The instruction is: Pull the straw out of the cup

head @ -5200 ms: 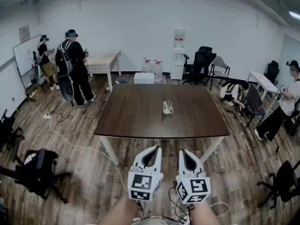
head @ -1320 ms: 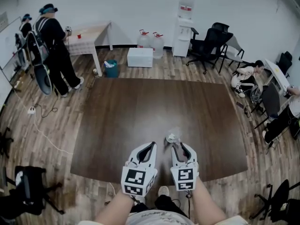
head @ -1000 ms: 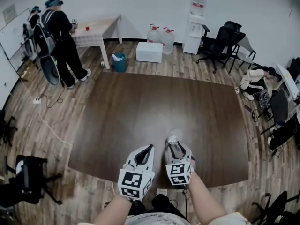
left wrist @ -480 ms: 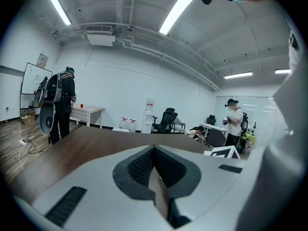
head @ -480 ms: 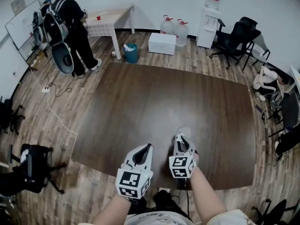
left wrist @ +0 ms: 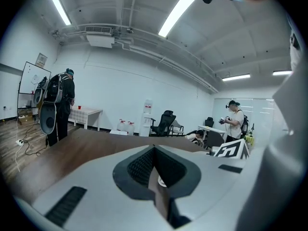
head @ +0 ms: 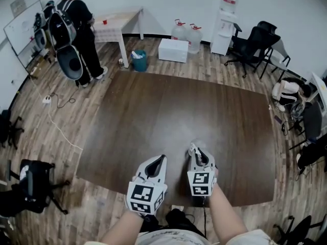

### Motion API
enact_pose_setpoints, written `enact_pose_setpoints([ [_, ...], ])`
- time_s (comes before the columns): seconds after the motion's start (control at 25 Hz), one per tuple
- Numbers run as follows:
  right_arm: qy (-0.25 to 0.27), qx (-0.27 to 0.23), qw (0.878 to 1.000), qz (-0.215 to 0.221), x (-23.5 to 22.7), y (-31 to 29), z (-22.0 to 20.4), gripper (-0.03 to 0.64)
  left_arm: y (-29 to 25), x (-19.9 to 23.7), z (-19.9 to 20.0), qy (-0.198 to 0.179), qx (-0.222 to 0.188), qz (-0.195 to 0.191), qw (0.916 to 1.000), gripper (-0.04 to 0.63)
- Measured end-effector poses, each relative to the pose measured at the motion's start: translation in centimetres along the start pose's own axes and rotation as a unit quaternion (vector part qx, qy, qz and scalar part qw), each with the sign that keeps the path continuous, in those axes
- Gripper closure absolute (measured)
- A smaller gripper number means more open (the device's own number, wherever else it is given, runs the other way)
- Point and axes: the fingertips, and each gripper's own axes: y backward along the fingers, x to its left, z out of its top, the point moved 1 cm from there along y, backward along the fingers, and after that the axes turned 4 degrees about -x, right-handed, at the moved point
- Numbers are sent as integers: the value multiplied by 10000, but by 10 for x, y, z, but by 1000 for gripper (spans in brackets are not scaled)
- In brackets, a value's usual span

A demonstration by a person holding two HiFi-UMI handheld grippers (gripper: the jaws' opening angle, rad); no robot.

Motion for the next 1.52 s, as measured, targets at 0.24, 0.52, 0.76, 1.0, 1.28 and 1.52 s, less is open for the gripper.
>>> enact_pose_setpoints([
  [0.24, -857, -524, 9949, 2, -18, 44, 52, 561, 5, -14, 24, -11, -277, -190, 9994, 594],
  [0.52, -1168, -1169, 9848, -538, -32, 127, 114, 563, 23, -38, 61, -182, -574, -454, 9972, 594],
  [0.76, -1357, -1354, 9759, -1041, -34, 206, 133, 563, 40, -65, 80, -410, -716, -682, 9943, 594],
  [1.0, -1503, -1429, 9681, -1408, -40, 246, 131, 565, 58, -90, 86, -501, -767, -902, 9917, 594],
  [1.28, -1412, -1449, 9694, -1394, -35, 263, 138, 569, 75, -106, 89, -625, -818, -1037, 9893, 594],
  [1.52, -1424, -1446, 9707, -1288, -27, 260, 140, 571, 81, -104, 89, -652, -836, -982, 9895, 594],
])
